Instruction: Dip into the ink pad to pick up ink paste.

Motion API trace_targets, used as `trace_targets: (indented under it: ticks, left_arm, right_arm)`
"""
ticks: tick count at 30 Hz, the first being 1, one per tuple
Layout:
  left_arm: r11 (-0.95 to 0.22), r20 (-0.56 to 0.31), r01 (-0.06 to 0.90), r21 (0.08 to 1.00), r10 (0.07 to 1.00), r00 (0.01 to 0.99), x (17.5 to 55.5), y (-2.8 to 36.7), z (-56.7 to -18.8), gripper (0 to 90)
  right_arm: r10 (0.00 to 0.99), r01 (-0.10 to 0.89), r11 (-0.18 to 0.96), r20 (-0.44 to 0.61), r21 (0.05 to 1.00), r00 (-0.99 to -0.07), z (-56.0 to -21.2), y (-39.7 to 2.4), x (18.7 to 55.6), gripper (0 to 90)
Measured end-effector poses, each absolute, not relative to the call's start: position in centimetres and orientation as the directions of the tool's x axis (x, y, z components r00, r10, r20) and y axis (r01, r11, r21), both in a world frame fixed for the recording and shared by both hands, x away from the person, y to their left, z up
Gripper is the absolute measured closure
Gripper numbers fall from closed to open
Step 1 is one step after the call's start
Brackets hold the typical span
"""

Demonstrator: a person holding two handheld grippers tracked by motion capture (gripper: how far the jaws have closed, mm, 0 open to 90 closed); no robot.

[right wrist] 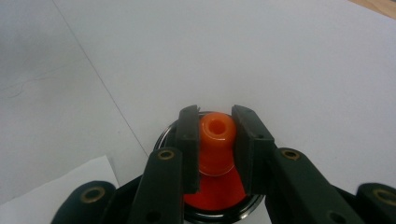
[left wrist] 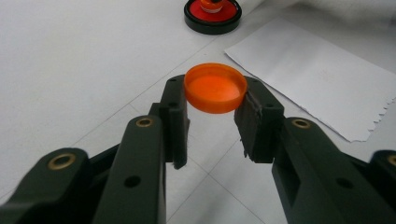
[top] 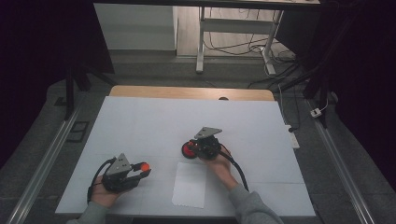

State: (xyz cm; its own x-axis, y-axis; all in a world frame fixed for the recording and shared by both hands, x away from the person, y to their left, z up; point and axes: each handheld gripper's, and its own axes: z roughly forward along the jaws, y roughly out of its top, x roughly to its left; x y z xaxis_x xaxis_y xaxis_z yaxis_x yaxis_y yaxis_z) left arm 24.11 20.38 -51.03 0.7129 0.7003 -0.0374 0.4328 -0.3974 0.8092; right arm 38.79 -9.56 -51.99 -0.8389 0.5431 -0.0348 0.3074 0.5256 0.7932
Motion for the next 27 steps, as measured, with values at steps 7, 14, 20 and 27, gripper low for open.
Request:
trace_targets:
  ticks: [7, 14, 20, 27]
  left_arm:
    - [-0.398, -0.036, 0.431, 0.810, 0.700, 0.714, 24.08, 20.36, -51.00, 65.2]
    - [-0.398, -0.037, 0.431, 0.810, 0.699, 0.714, 24.07, 20.37, -51.00, 65.2]
    - [-0.397, -0.038, 0.431, 0.810, 0.698, 0.715, 24.05, 20.36, -50.99, 65.2]
    - [-0.397, -0.037, 0.430, 0.810, 0.699, 0.714, 24.09, 20.42, -50.99, 65.2]
  right_arm:
    - [0.541, 0.305, 0.526, -0.036, 0.794, -0.840, -52.01, -9.62, 38.79, 72.2]
    - [0.540, 0.301, 0.528, -0.040, 0.794, -0.840, -52.03, -9.63, 38.75, 72.2]
    - [0.541, 0.299, 0.529, -0.043, 0.794, -0.840, -52.03, -9.63, 38.71, 72.2]
    - [0.540, 0.302, 0.522, -0.035, 0.798, -0.841, -52.08, -9.71, 38.77, 72.2]
